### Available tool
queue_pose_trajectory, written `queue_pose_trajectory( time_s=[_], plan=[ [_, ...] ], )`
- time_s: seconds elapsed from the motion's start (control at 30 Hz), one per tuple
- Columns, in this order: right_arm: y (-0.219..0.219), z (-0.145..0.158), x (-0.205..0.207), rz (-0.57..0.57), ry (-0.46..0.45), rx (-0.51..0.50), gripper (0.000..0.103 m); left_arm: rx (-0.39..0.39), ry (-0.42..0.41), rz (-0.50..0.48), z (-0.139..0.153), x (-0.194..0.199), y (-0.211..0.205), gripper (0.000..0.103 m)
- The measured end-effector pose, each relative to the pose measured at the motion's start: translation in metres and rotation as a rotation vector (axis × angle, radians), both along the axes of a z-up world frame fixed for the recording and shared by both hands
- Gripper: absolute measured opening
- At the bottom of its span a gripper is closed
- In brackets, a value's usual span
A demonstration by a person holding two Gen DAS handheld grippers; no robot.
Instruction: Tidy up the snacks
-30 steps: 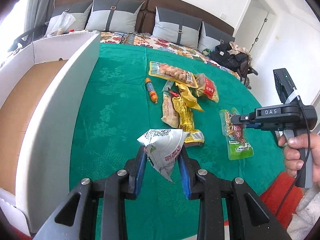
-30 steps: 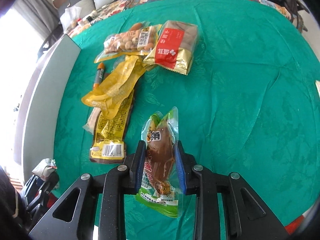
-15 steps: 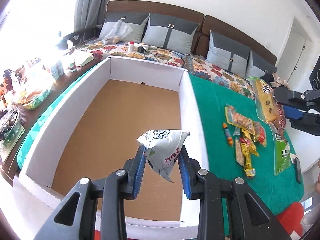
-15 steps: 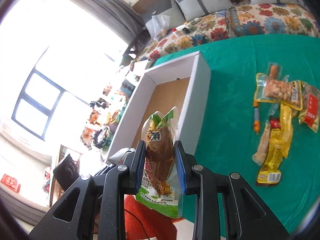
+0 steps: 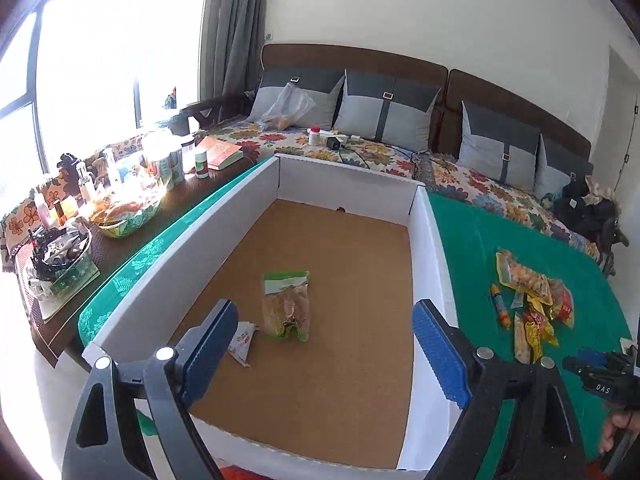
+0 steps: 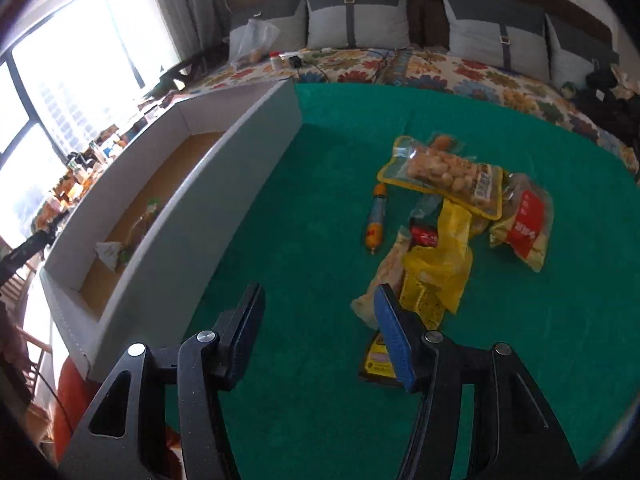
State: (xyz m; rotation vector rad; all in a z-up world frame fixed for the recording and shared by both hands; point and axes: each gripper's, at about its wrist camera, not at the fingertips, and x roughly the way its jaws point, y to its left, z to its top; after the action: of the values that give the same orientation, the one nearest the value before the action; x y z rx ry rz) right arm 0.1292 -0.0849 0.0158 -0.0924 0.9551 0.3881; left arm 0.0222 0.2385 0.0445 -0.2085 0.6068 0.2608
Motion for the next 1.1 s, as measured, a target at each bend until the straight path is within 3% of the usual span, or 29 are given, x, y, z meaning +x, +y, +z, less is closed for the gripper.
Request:
queue_pose_trajectory(
  time_s=[0.13, 0.27, 0.37, 0.43, 0.5, 0.63, 0.73, 0.87, 0.93, 1.0, 1.1],
  plan=[
    [-0.097, -0.031, -0.014, -0.168, -0.010, -0.083, 0.060, 0.050, 0.014, -0.109, -0.004, 0.040, -0.045, 0.089],
    [-0.156, -0.037, -0.026, -0.293, -0.074, -0.097, 0.060, 0.186, 0.142, -0.122, -0.032, 0.074, -0.084, 0.089],
    [-0.173, -0.041, -0.040, -0.348, -0.139, -0.089, 0.067, 0.255, 0.183, -0.117, -0.041, 0.078, -0.099, 0.089],
    [-0.178, -0.051, -0.041, -0.352, -0.121, -0.093, 0.070, 0.285, 0.196, -0.113, -0.044, 0.076, -0.103, 0.089],
    [-0.179, -0.057, -0.033, -0.340, -0.069, -0.096, 0.070, 0.279, 0.213, -0.102, -0.047, 0.073, -0.101, 0.089],
    [-0.189, -0.060, -0.019, -0.364, -0.051, -0.062, 0.070, 0.257, 0.225, -0.068, -0.050, 0.067, -0.094, 0.089],
    [-0.194, -0.067, -0.018, -0.367, -0.038, -0.058, 0.071, 0.257, 0.205, -0.032, -0.043, 0.066, -0.095, 0.089],
    [-0.191, -0.070, -0.020, -0.347, -0.038, -0.063, 0.077, 0.331, 0.036, 0.055, -0.010, 0.042, -0.118, 0.091],
    [-0.190, -0.070, -0.020, -0.340, -0.038, -0.063, 0.081, 0.333, -0.027, 0.026, 0.004, 0.032, -0.138, 0.102],
    [-0.189, -0.072, -0.020, -0.334, -0.040, -0.062, 0.083, 0.296, -0.053, -0.032, 0.009, 0.024, -0.160, 0.102],
    [-0.189, -0.073, -0.021, -0.332, -0.045, -0.058, 0.085, 0.232, -0.020, -0.128, -0.005, 0.020, -0.195, 0.102]
  ],
)
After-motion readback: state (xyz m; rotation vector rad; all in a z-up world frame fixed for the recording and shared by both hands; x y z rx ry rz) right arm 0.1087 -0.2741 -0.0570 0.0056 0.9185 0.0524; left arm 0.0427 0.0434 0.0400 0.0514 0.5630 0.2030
